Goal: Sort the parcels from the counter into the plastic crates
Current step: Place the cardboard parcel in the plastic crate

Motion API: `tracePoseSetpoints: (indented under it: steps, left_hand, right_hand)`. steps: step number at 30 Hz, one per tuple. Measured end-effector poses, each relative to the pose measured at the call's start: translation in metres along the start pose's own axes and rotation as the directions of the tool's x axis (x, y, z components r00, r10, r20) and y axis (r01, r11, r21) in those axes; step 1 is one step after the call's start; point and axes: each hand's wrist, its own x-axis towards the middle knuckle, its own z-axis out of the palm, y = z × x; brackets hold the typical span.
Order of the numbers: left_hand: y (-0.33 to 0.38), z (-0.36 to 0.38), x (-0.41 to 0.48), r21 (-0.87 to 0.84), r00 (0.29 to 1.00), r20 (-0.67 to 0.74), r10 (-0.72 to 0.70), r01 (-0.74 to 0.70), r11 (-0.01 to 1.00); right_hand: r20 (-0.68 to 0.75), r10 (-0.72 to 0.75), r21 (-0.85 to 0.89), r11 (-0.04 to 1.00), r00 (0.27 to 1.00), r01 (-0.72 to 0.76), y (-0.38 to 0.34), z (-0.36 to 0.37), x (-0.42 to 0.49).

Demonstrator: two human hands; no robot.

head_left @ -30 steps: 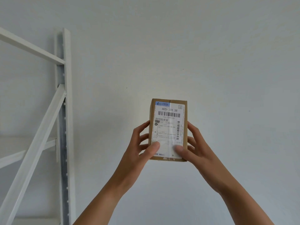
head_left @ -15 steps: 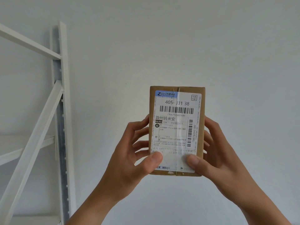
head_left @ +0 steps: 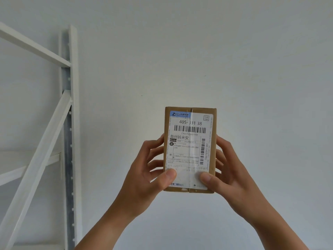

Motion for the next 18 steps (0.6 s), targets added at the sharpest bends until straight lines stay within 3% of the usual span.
tracePoseSetpoints:
  steps: [7, 11, 15, 18]
  left_hand:
    - [-0.036, -0.010, 0.013, -0.028, 0.988, -0.028, -0.150, 0.149, 0.988]
    - [-0.046, -0.004, 0.017, -0.117, 0.985, -0.035, -0.168, 0.163, 0.980]
    - [-0.058, 0.028, 0.016, -0.330, 0.963, -0.063, -0.261, 0.226, 0.916]
    - [-0.063, 0.072, 0.009, -0.474, 0.937, -0.006, -0.349, 0.305, 0.826]
  right_hand:
    - [-0.011, 0.169, 0.034, 0.985, 0.986, -0.169, 0.025, 0.016, 0.019]
    - [-0.117, 0.221, 0.048, 0.975, 0.968, -0.217, 0.034, 0.026, 0.019]
    - [-0.334, 0.347, 0.207, 0.934, 0.876, -0.291, 0.046, 0.031, 0.004]
    - [-0.377, 0.445, 0.362, 0.878, 0.812, -0.313, 0.047, 0.028, -0.017]
